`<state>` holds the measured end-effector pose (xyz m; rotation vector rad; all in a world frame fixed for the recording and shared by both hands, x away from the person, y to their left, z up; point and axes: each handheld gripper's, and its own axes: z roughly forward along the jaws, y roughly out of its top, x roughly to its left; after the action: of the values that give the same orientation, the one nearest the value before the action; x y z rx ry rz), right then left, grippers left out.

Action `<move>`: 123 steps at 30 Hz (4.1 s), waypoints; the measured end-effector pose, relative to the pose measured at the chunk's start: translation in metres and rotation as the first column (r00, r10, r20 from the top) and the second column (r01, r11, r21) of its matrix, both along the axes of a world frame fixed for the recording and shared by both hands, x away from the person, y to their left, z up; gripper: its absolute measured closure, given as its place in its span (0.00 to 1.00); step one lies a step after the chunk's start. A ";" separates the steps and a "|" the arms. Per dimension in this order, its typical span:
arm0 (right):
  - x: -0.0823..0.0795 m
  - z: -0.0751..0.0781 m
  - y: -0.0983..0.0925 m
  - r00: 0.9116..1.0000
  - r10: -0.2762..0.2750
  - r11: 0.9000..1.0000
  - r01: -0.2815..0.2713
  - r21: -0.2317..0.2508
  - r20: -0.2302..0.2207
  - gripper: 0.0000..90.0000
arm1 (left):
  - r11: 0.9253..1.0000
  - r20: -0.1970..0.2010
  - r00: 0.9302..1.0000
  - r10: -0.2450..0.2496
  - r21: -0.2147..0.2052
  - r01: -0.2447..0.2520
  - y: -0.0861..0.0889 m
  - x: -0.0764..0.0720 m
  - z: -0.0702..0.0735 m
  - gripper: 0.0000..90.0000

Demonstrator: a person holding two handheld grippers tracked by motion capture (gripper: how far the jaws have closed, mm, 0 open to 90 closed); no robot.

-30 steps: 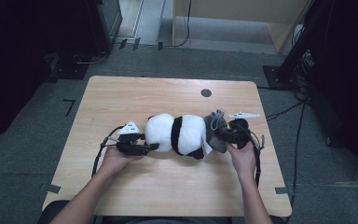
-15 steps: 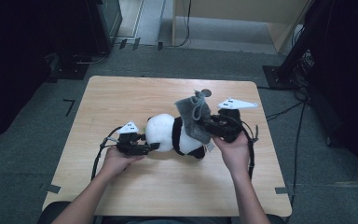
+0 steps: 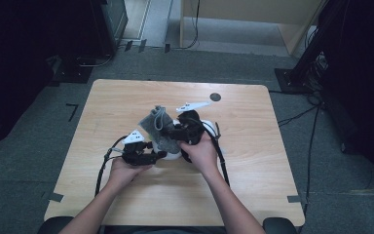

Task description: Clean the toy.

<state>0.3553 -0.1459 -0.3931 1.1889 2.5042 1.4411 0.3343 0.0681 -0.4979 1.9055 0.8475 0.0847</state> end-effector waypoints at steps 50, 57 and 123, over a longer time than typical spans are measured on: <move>-0.012 -0.009 -0.131 0.974 -0.224 0.973 0.225 -0.049 0.023 0.79 | 0.999 -0.072 0.997 -0.003 0.037 0.006 -0.001 0.006 0.004 0.42; -0.016 -0.012 -0.149 0.959 -0.282 0.957 0.283 -0.066 0.023 0.80 | 0.999 -0.071 0.997 -0.019 0.028 0.021 0.001 0.008 0.003 0.41; -0.001 -0.019 -0.047 0.999 -0.044 0.994 0.044 -0.103 0.002 0.80 | 0.998 -0.090 0.995 0.034 0.060 -0.029 -0.009 0.001 0.001 0.41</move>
<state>0.3542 -0.1931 -0.4119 1.2184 2.5016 1.2853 0.3357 0.0590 -0.4966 1.9633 0.9453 0.0427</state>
